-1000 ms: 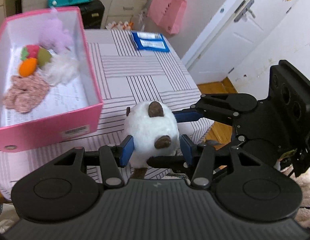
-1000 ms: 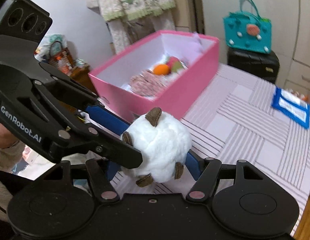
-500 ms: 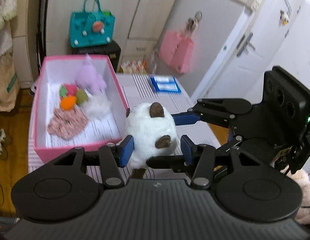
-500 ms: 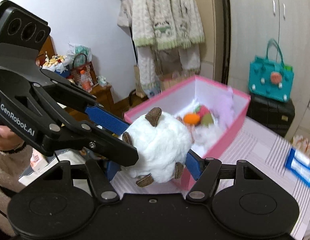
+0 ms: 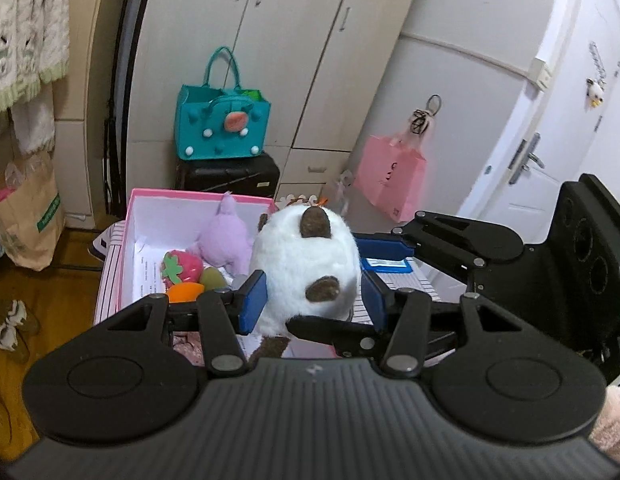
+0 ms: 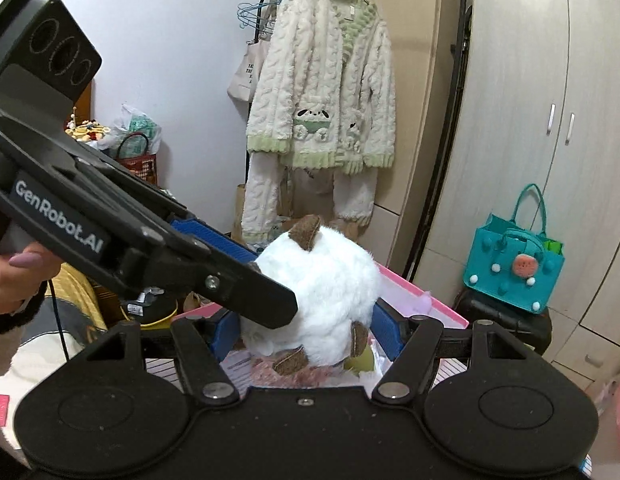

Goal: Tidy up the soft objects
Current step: 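Lower the fluffy plush into the box and open the left gripper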

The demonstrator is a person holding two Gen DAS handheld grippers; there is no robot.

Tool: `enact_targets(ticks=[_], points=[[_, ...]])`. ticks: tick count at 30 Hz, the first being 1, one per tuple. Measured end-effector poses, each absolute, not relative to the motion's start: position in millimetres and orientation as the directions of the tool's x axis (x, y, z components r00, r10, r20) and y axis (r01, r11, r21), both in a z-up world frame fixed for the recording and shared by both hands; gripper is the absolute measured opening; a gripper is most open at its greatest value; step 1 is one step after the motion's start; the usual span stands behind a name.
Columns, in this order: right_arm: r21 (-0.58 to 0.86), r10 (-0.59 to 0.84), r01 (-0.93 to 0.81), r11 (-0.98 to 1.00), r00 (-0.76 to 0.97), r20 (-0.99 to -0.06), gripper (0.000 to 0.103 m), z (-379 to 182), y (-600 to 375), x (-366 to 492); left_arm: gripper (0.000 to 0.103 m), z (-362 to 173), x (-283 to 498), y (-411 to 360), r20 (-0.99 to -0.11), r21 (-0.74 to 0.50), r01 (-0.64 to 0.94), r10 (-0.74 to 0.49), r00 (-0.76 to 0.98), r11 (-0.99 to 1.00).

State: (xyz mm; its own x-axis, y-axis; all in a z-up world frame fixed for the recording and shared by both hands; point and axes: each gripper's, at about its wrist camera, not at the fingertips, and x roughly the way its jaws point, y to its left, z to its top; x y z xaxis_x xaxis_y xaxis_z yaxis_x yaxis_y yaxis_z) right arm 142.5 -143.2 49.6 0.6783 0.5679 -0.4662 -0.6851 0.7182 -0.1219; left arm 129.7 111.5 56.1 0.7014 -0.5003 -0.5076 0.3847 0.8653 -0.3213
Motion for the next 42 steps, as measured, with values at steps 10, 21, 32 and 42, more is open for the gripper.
enact_targets(ticks=[10, 21, 32, 42], points=[[-0.064, 0.54, -0.697, 0.714, 0.607, -0.583, 0.073, 8.0, -136.0, 196.2, 0.049, -3.9, 194.0, 124.2, -0.628, -0.419, 0.32, -0.526, 0.574, 0.85], [0.017, 0.475, -0.677, 0.735, 0.497, -0.726, 0.073, -29.2, -129.1, 217.1, 0.049, -49.5, 215.5, 120.9, -0.698, -0.455, 0.271, -0.529, 0.482, 0.848], [0.023, 0.476, -0.641, 0.767, 0.545, -0.69, 0.072, -17.8, -150.5, 203.6, 0.05, -26.1, 187.3, 116.6, -0.709, -0.244, 0.282, -0.369, 0.602, 0.928], [0.038, 0.491, -0.613, 0.789, 0.593, -0.638, 0.072, 10.7, -169.9, 169.1, 0.054, 9.4, 142.2, 106.0, -0.688, -0.146, 0.31, -0.321, 0.651, 0.94]])
